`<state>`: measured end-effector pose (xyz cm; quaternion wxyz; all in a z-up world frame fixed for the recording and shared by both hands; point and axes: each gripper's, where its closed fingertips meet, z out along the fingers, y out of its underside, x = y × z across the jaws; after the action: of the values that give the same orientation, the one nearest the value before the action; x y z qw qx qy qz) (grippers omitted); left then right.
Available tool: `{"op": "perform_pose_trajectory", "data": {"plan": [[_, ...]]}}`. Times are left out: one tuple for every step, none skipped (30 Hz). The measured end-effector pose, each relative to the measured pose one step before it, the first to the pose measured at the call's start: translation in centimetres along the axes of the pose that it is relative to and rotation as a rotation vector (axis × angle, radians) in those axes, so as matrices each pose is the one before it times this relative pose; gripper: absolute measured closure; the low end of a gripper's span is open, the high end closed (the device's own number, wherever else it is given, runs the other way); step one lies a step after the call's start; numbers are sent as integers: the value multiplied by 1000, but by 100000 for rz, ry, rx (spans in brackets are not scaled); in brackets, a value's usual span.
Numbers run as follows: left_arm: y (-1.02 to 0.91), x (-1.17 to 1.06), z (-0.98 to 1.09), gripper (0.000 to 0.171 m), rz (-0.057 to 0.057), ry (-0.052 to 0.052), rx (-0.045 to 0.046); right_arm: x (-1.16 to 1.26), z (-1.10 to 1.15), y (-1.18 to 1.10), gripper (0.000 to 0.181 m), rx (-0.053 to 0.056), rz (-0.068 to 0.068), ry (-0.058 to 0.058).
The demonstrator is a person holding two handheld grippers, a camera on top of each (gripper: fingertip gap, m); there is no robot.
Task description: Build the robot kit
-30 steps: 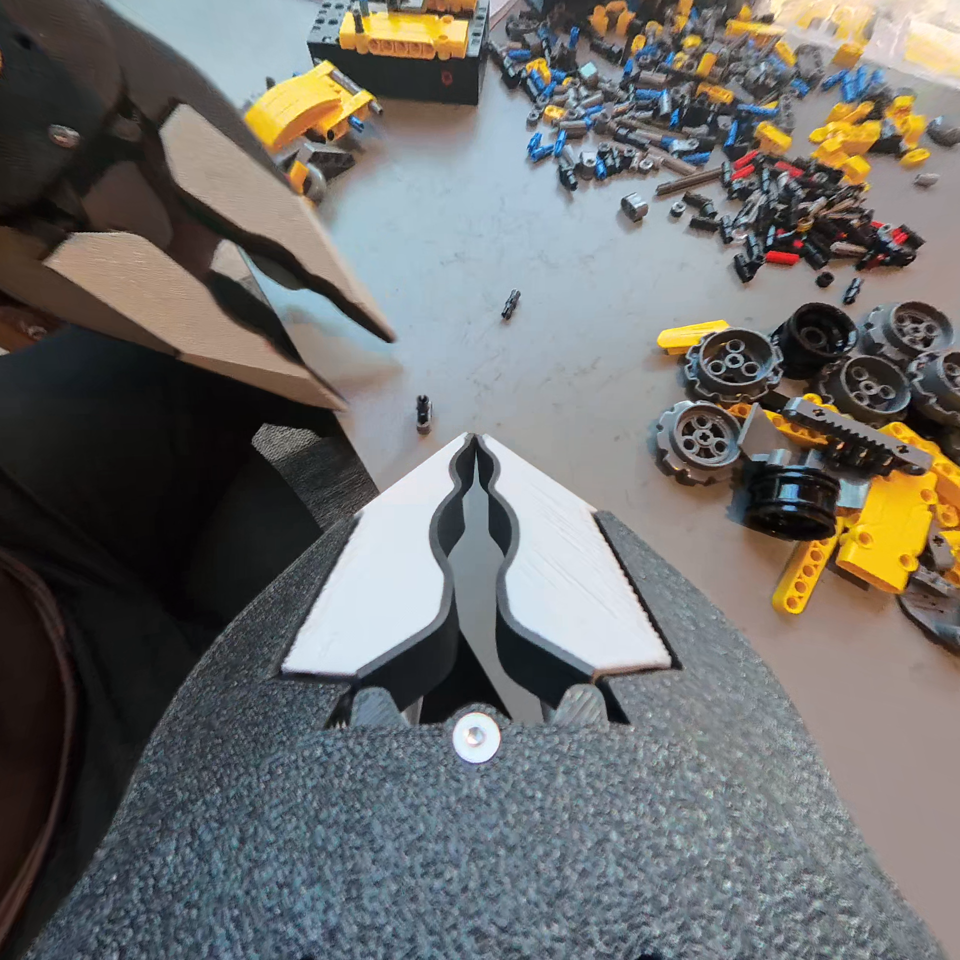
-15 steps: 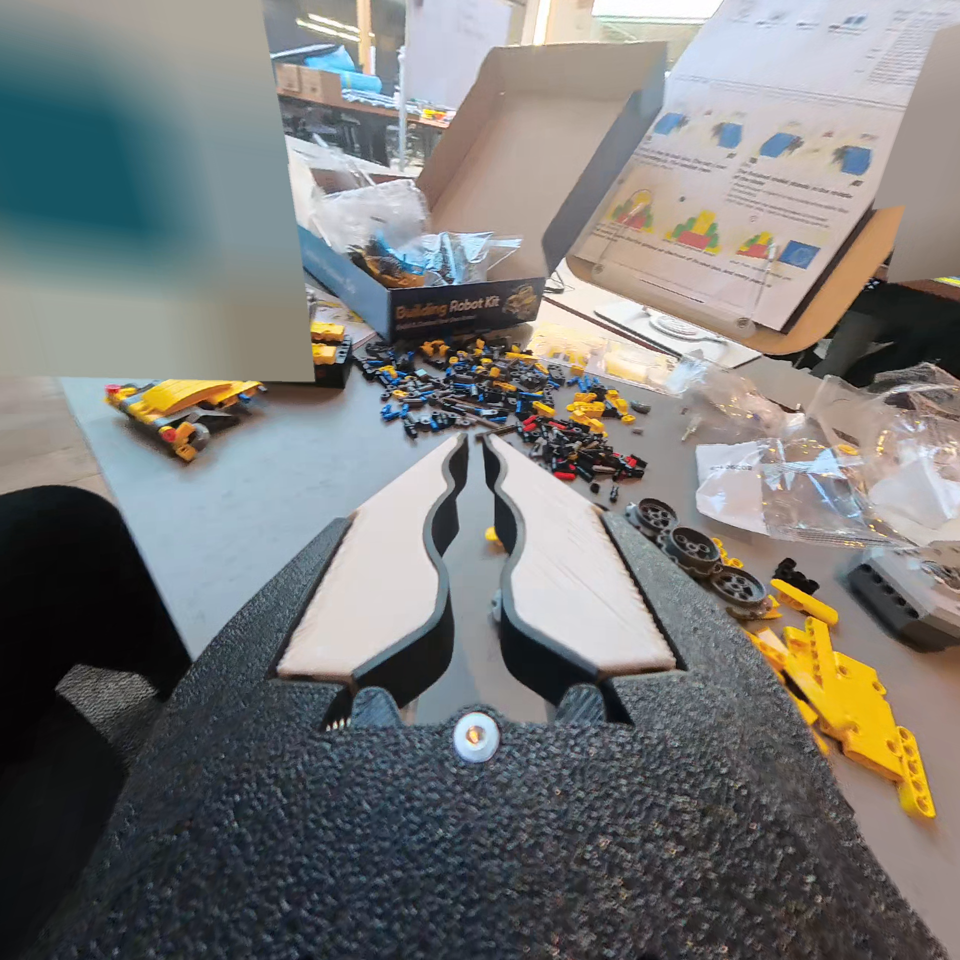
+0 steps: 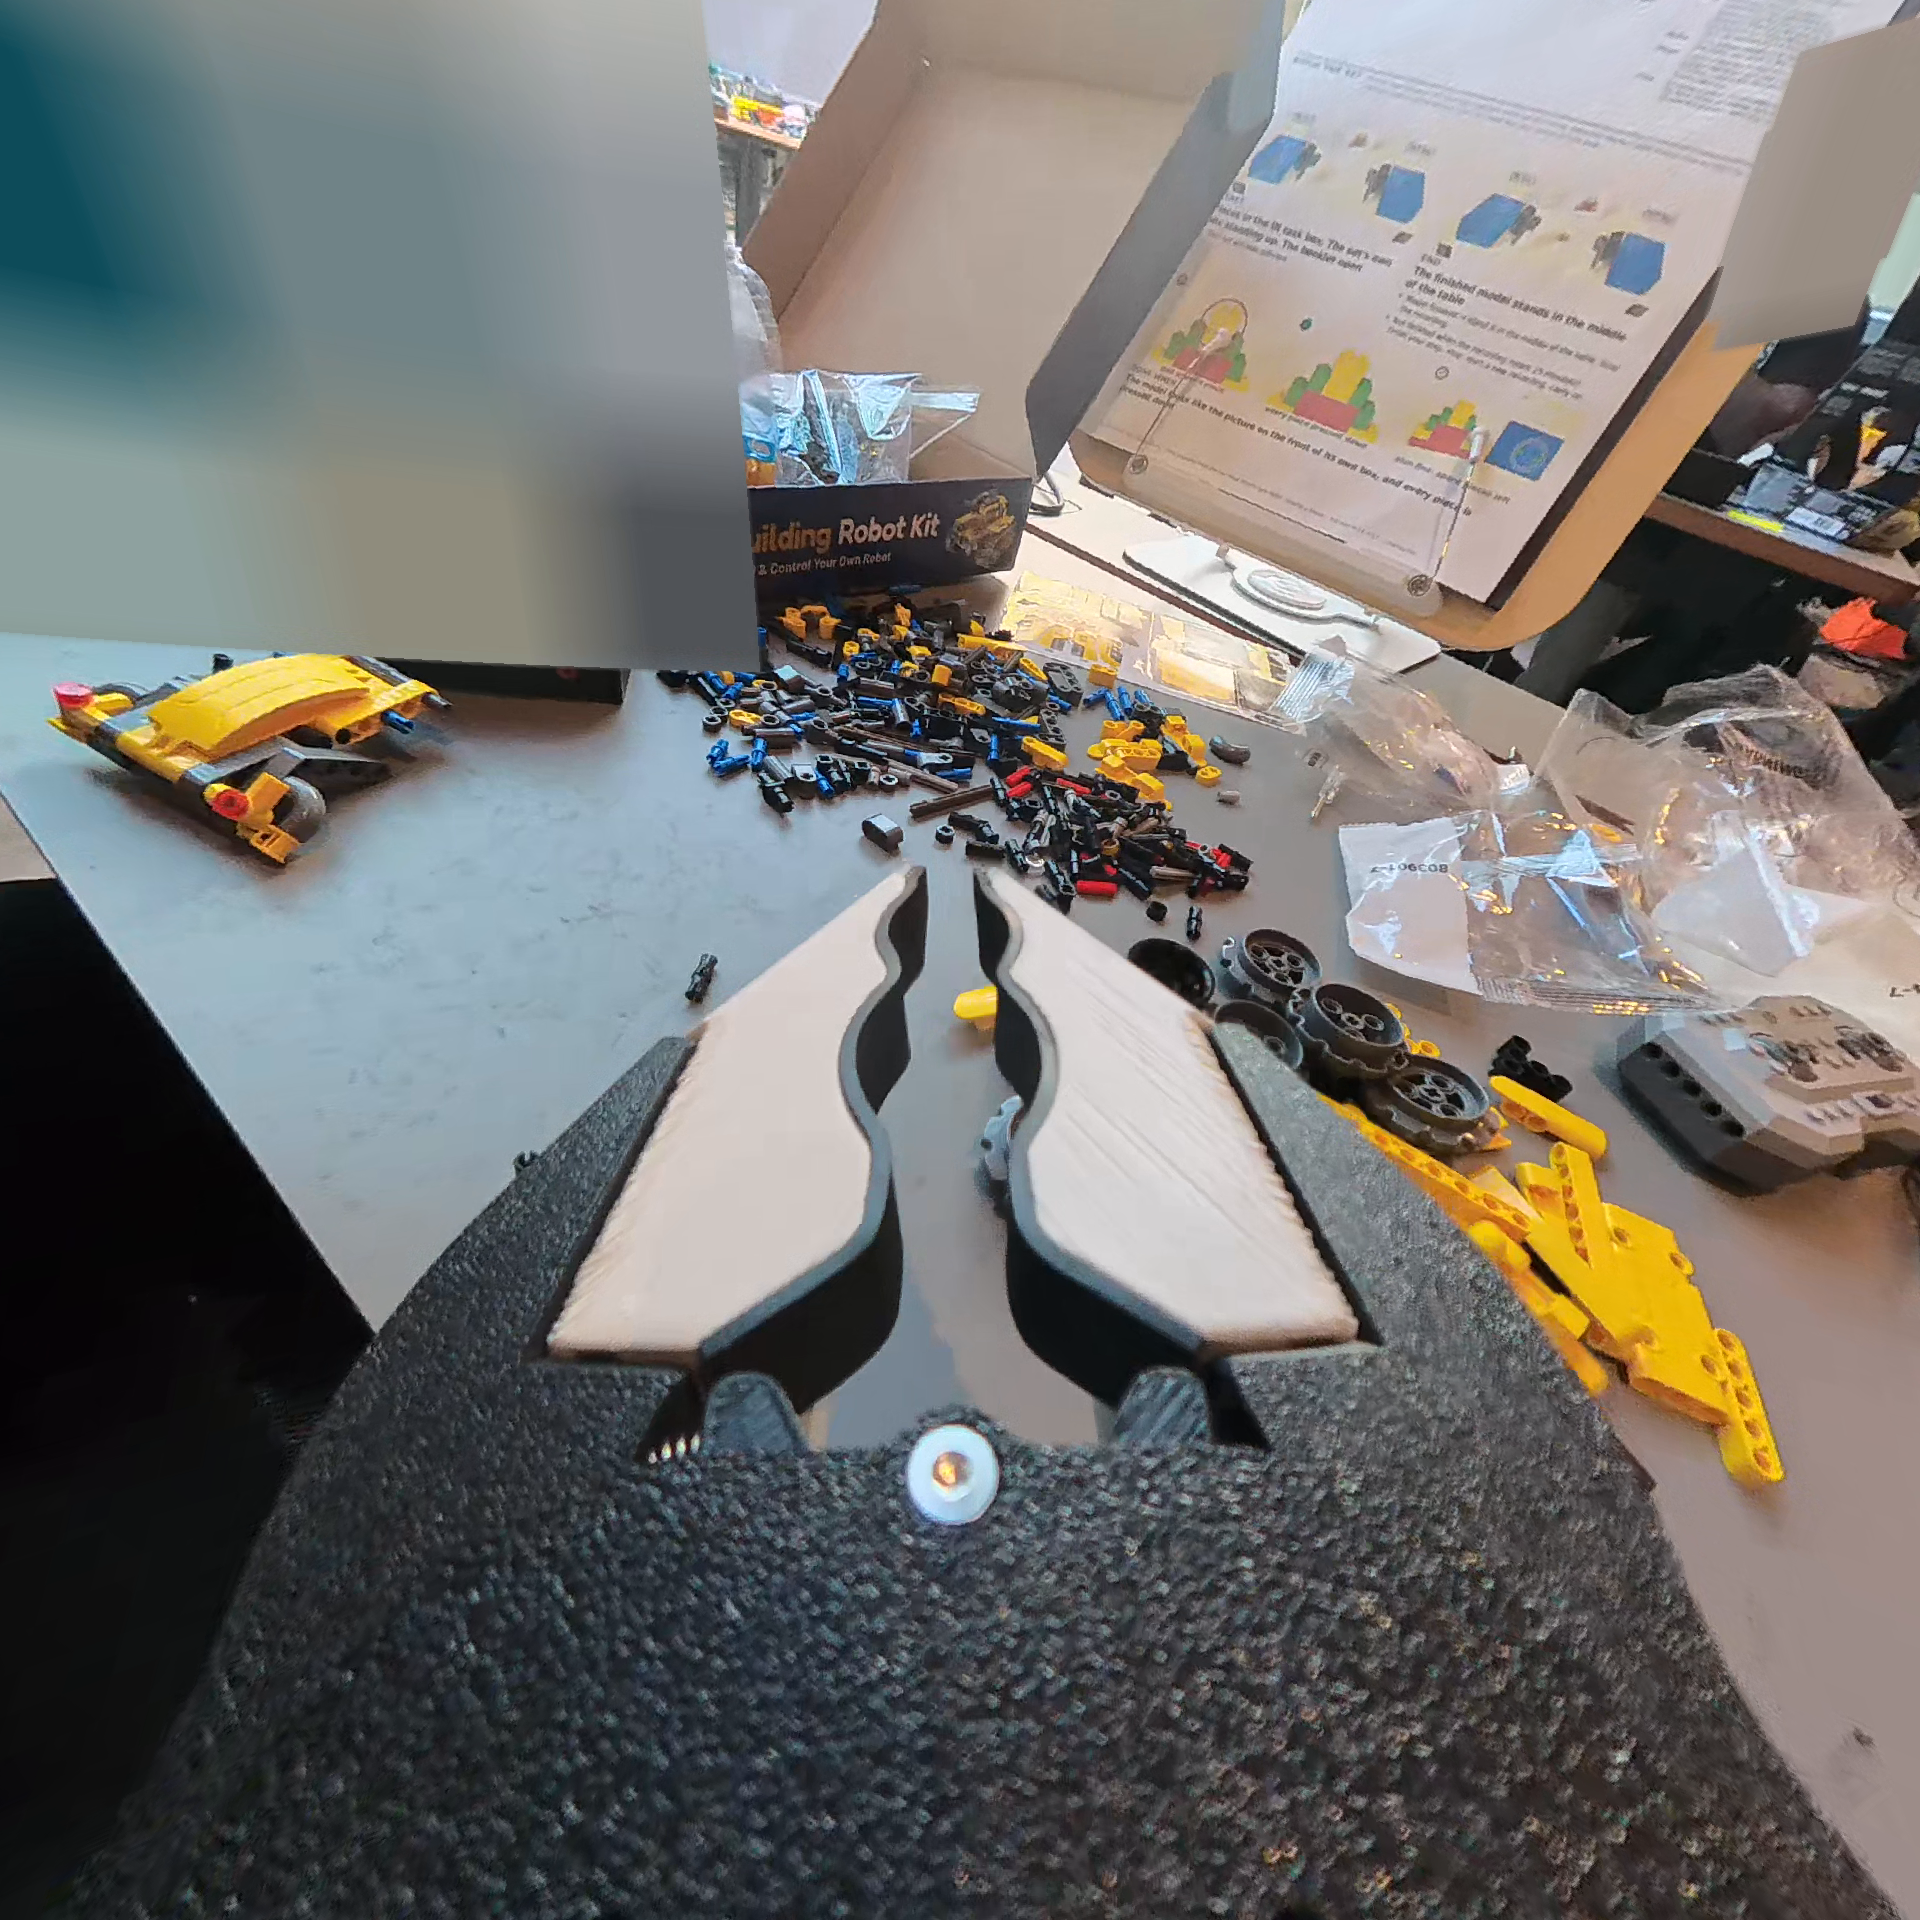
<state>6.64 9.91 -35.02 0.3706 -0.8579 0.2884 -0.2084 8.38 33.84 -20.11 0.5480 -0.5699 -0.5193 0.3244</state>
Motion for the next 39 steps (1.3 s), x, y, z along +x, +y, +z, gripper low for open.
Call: {"op": "perform_pose_trajectory", "data": {"plan": [[118,-11,64,151,699,871,-860,19,60,169,176,-374,922,-68],[226,-131,87,151,39,414,-1407,77,106,190,175,-591,1112,-120],[234,-245,77,151,-471,-143,-1436,110,138,198,173,-602,1229,-55],[185,-231,25,151,-780,86,-1033,132,140,158,172,-595,1158,-195],[86,-134,-25,151,-1020,594,-213,114,135,21,171,-222,782,-277],[17,-155,-59,151,-1388,339,309,112,165,-82,171,352,520,-307],[32,-154,-38,151,-1684,212,137,110,199,33,171,-272,734,-406],[124,-97,30,151,-1761,579,-350,102,259,199,171,-1377,965,-574],[271,-51,106,152,-1749,810,-1082,97,273,260,169,-1647,800,-552],[379,-37,116,152,-1474,608,-1558,122,228,196,168,-1130,506,-253],[353,46,120,153,-753,678,-1269,101,215,123,167,-664,123,-247],[222,89,79,154,27,428,-593,111,199,66,166,-444,-115,-223],[101,102,46,155,483,191,-38,194,182,21,165,-203,-157,278],[70,127,51,155,482,314,-62,211,166,-15,165,17,-240,593],[131,99,62,155,366,436,-330,214,178,-54,164,198,-474,725],[181,-7,46,155,-71,44,-405,264,184,-78,164,277,-457,1246],[177,-84,11,155,-524,48,-191,313,211,-66,164,176,-71,1495],[152,-70,-21,155,-844,367,-69,222,227,-56,165,71,186,971],[94,-68,-83,156,-759,514,90,172,234,-53,165,56,327,561],[41,-109,-129,156,-375,404,221,136,209,-63,165,118,498,328],[19,-176,-138,156,-174,24,232,97,168,-70,165,172,559,130],[16,-146,-118,156,-219,175,201,90,109,-63,164,267,358,357],[30,-12,-73,156,-413,829,127,78,30,-73,164,425,-55,676],[65,70,-25,156,-362,1168,-258,26,-18,-58,164,402,-511,647],[112,53,2,156,74,899,-599,-35,-39,-53,164,344,-773,414],[94,-4,-6,156,463,428,-632,-30,-46,-44,164,359,-775,434],[67,-10,-33,156,533,323,-388,-16,-42,-40,164,328,-629,472],[34,-24,-55,156,424,325,-155,-7,-34,-33,164,288,-474,413],[22,-30,-59,156,388,200,-66,6,-36,-37,164,278,-318,350],[39,-36,-47,157,333,258,-186,-1,-29,-27,164,225,-149,184],[28,-35,-41,157,227,302,-203,7,-11,-9,164,99,11,7],[27,-53,-45,157,110,209,-224,-5,-5,3,164,4,121,-68],[13,-67,-63,157,248,3,7,-2,16,6,164,-47,138,-123],[-15,-75,-66,157,300,-170,135,-12,8,7,164,-64,16,-121],[-16,-23,-46,157,49,51,91,12,18,10,164,-38,-226,32],[-6,27,-36,157,-100,257,94,12,25,16,164,-69,-386,205],[15,25,-27,157,-25,156,-11,-22,43,27,164,-206,-386,34],[70,-18,-10,157,72,-67,-242,-61,36,27,164,-276,-361,-245],[99,-11,-11,157,300,-58,-520,-93,18,22,164,-150,-429,-345]]}}
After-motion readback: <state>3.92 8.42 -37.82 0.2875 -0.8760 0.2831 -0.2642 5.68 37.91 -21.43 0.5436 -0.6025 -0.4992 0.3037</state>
